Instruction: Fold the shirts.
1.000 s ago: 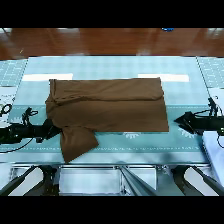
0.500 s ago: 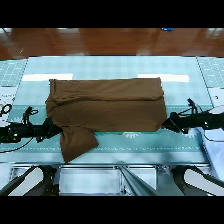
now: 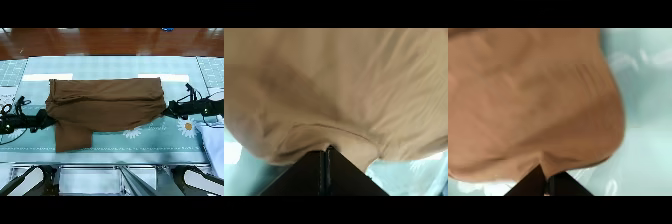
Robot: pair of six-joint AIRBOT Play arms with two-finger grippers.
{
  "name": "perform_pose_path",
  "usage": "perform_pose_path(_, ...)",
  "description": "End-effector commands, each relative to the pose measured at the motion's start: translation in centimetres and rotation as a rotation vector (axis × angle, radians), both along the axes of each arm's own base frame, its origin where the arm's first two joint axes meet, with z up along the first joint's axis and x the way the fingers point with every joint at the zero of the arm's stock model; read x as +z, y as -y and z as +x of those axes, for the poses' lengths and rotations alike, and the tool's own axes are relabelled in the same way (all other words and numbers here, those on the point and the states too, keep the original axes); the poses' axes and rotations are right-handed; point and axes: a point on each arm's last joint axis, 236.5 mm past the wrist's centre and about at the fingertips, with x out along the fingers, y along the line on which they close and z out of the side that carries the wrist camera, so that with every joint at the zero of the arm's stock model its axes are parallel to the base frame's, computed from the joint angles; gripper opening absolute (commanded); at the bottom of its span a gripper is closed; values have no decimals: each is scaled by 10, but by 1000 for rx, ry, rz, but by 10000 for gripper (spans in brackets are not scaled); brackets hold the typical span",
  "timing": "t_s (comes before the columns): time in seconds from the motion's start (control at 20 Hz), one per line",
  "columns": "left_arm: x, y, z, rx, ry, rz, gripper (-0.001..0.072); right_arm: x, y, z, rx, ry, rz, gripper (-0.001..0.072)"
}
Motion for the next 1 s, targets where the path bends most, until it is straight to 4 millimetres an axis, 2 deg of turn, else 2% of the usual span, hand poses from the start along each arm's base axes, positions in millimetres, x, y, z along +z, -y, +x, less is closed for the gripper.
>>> perform_pose_path(0.0, 29, -14, 36, 17, 89, 16, 15, 25, 8, 33, -9, 97, -22, 25)
perform_pose_path(0.2, 45, -12, 87, 17, 153, -14, 15, 37, 13, 69, -31, 154, -9, 25)
perform_pose_path(0.4, 40, -3, 139, 9, 140, -19, 15, 38, 19, 104, -78, 195, 13, 25)
perform_pose_path(0.6, 35, 1, 186, 2, 133, -36, 15, 28, 21, 125, -79, 186, 27, 26)
perform_pose_path(0.75, 35, -6, 216, 16, 149, -36, 15, 25, 19, 142, -83, 193, 48, 26)
perform_pose_path(0.95, 29, -13, 240, 32, 155, -40, 15, 27, 24, 163, -84, 219, 45, 26)
